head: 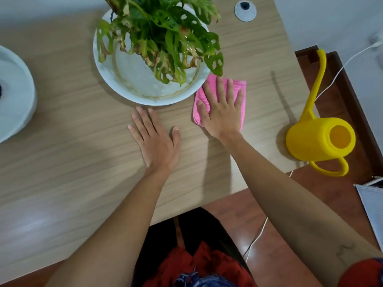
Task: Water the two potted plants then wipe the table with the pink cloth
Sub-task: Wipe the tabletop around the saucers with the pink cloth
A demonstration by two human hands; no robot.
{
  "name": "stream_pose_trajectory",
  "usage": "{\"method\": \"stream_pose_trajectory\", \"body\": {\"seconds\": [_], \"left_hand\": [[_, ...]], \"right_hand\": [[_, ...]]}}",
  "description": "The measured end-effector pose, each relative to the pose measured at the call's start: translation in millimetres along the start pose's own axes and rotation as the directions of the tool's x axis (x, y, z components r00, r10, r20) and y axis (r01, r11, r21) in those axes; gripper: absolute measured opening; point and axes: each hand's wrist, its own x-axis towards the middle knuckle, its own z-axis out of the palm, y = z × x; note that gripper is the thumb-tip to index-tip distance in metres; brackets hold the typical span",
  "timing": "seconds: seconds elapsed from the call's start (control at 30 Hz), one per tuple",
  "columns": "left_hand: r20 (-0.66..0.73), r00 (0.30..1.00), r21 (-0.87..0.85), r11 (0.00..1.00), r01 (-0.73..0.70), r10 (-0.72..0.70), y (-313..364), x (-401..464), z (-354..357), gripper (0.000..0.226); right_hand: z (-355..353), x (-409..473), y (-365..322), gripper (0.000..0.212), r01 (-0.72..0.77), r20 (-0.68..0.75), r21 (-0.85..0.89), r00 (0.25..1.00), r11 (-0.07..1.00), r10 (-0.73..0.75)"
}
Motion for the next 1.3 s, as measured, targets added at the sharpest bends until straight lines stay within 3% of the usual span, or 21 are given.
{"method": "stream_pose_trajectory", "body": {"seconds": [0.13, 0.47, 0.77, 0.9, 1.03, 1.13, 1.2, 1.3], "left_hand": [[-0.044, 0.995, -0.048, 0.995, -0.092, 0.09, -29.3, -14.5, -11.1, 0.081], [-0.08, 0.995, -0.034, 0.997, 0.062, -0.065, -175.5, -58.1, -40.8, 0.078], [-0.098, 0.973, -0.032, 0.978, 0.208, -0.21, -276.4, -76.7, -65.5, 0.081], [-0.126, 0.978, -0.054, 0.986, 0.16, -0.166, -283.6, -84.6, -65.9, 0.078], [-0.129, 0.971, -0.191, 0.965, 0.177, -0.204, -285.4, -84.5, -71.7, 0.078], [-0.159, 0.965, -0.273, 0.949, 0.158, -0.206, -286.9, -84.1, -76.2, 0.076], [-0.174, 0.964, -0.279, 0.949, 0.148, -0.202, -284.2, -82.4, -80.6, 0.075], [-0.184, 0.975, -0.255, 0.964, 0.071, -0.121, -266.4, -75.1, -86.7, 0.074]], "right_hand": [[4.5, -24.1, -15.9, 0.063, 0.01, -0.012, -0.016, 1.0, 1.0, -0.01], [18.3, -80.7, -95.8, 0.066, 0.019, 0.014, -0.016, 1.0, 1.0, -0.018], [29.4, -101.8, -196.2, 0.066, 0.121, 0.057, -0.026, 0.991, 0.992, -0.119], [32.9, -109.2, -256.7, 0.067, 0.226, 0.092, -0.014, 0.97, 0.974, -0.223], [39.3, -119.2, -308.1, 0.069, 0.349, 0.138, -0.029, 0.929, 0.937, -0.342], [38.0, -118.8, -318.6, 0.066, 0.362, 0.181, -0.003, 0.917, 0.932, -0.356], [31.2, -116.8, -315.3, 0.062, 0.363, 0.186, 0.111, 0.907, 0.925, -0.379], [18.5, -114.1, -291.5, 0.057, 0.317, 0.068, 0.303, 0.933, 0.899, -0.352]]}}
